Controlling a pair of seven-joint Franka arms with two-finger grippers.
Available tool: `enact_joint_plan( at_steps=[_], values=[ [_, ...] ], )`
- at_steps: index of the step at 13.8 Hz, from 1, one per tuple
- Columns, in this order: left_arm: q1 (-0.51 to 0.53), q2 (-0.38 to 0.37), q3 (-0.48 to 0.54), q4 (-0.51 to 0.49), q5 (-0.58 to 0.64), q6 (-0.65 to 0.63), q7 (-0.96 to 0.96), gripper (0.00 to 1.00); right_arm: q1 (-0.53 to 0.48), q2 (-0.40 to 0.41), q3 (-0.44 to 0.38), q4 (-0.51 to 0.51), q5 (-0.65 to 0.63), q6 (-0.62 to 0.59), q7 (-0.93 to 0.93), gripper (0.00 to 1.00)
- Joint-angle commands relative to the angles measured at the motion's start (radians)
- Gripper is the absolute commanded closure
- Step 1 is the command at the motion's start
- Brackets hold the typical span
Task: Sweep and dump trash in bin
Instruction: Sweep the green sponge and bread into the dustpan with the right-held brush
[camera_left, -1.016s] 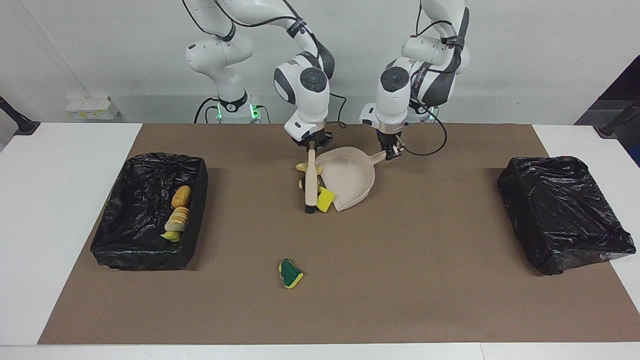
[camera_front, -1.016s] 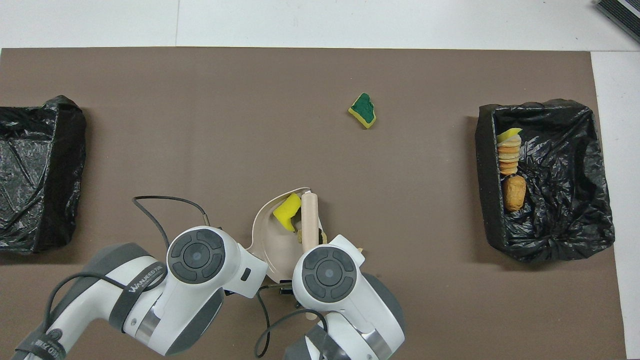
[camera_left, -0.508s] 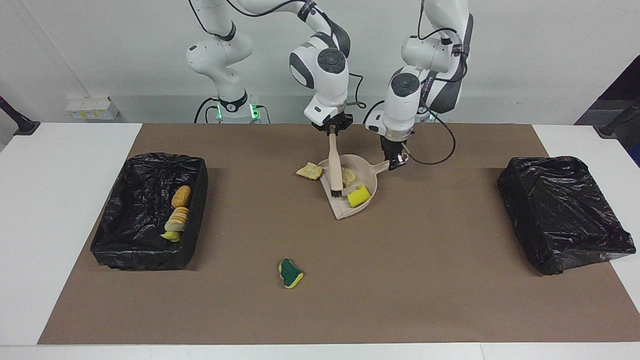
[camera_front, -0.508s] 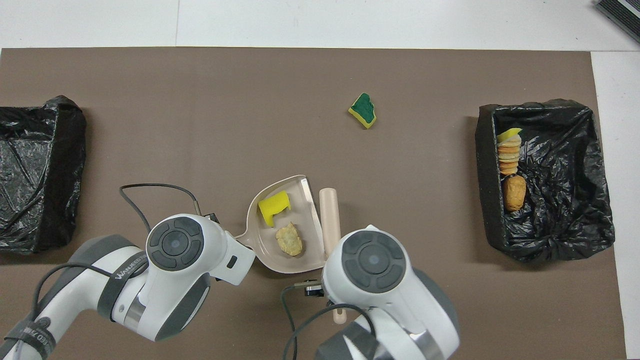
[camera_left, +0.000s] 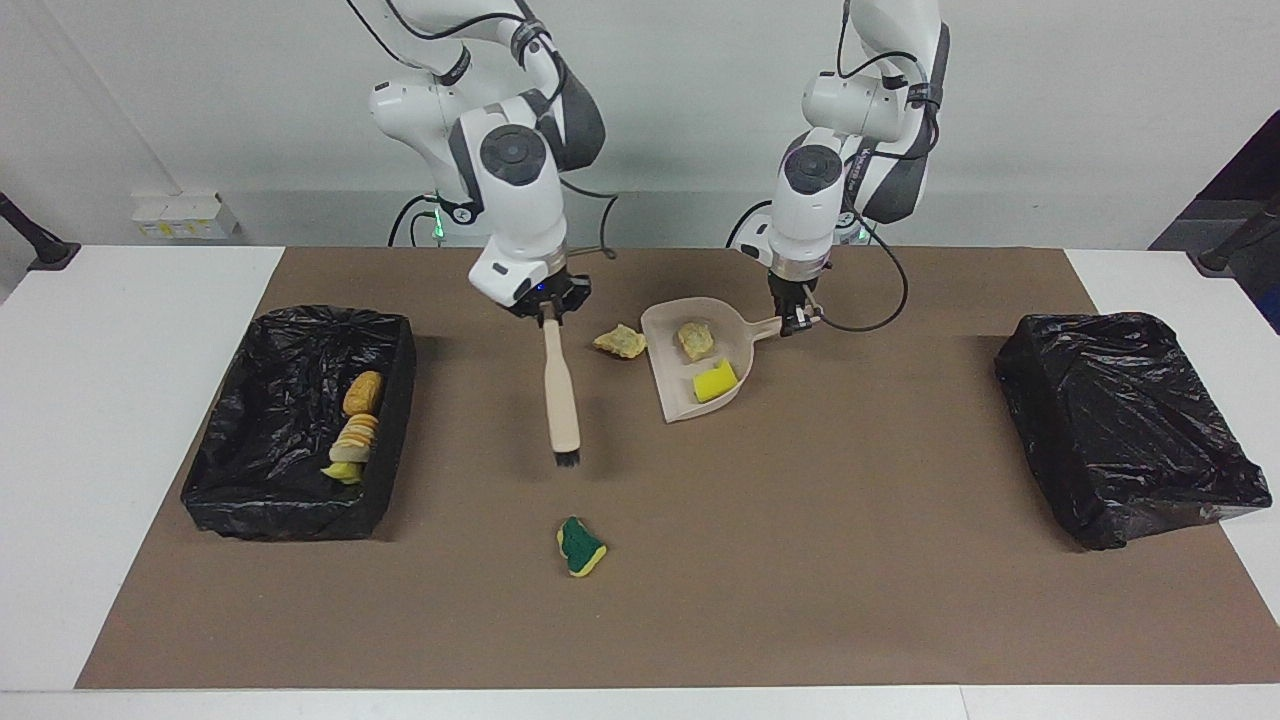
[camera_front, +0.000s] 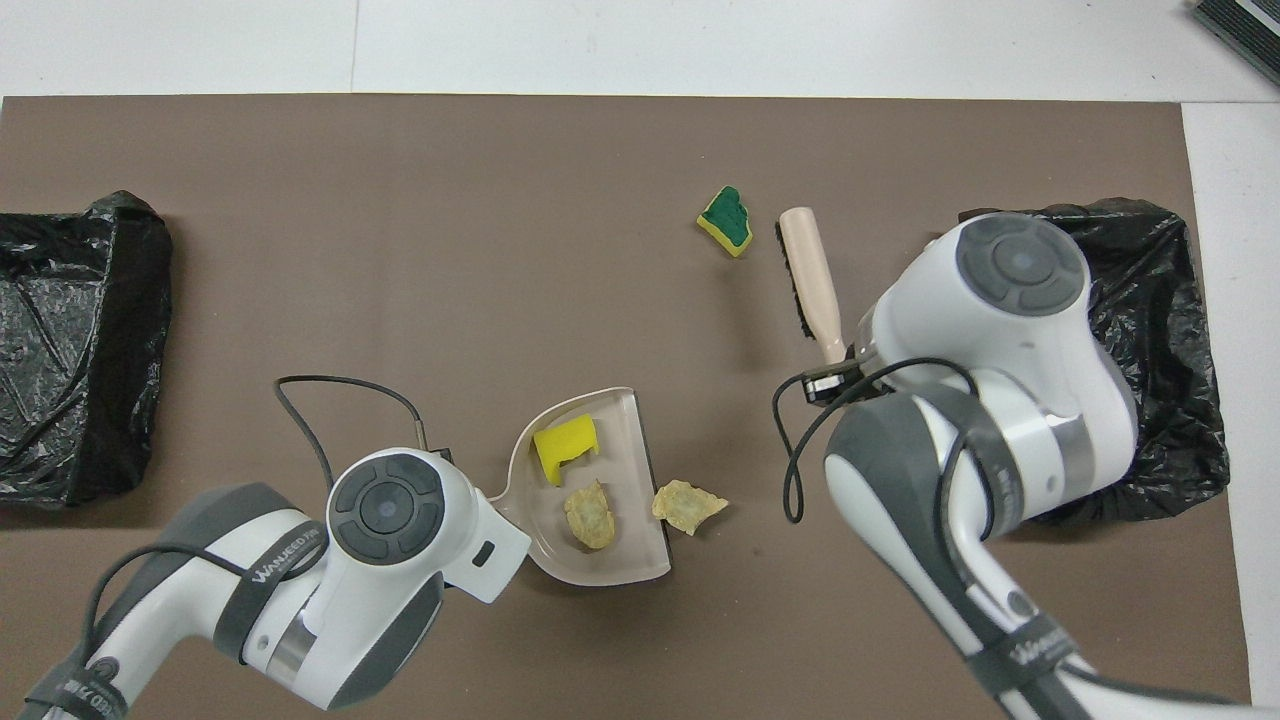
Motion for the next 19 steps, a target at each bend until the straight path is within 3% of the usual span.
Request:
enact_joint_plan(
  at_steps=[1,4,8,11,16,19],
  values=[
    [-0.048,-0.043,0.006,-0.025,0.014,-0.021,-0.107,1.00,-0.040,0.192,0.016,0.235,-0.061,-0.026,-0.071,1.00],
    [-0.064,-0.052,0.005,-0.025,0.014,-0.055,-0.161,1.00,-0.029,0.376,0.018,0.383,-0.109,-0.002,-0.072,1.00],
    [-0.077,-0.059,0.006,-0.036,0.014,-0.053,-0.181,1.00,0.031,0.397,0.026,0.374,-0.130,0.012,-0.105,1.00],
    [-0.075,-0.059,0.006,-0.036,0.014,-0.056,-0.180,1.00,0.066,0.323,0.048,0.234,-0.129,0.007,-0.114,1.00],
    [-0.063,-0.043,0.006,-0.046,0.012,-0.047,-0.302,1.00,0.121,0.132,0.107,-0.087,-0.097,0.006,-0.125,1.00],
    [0.001,-0.027,0.008,-0.045,0.012,-0.033,-0.313,1.00,0.170,0.037,0.122,-0.215,-0.045,0.000,-0.137,1.00]
  ],
)
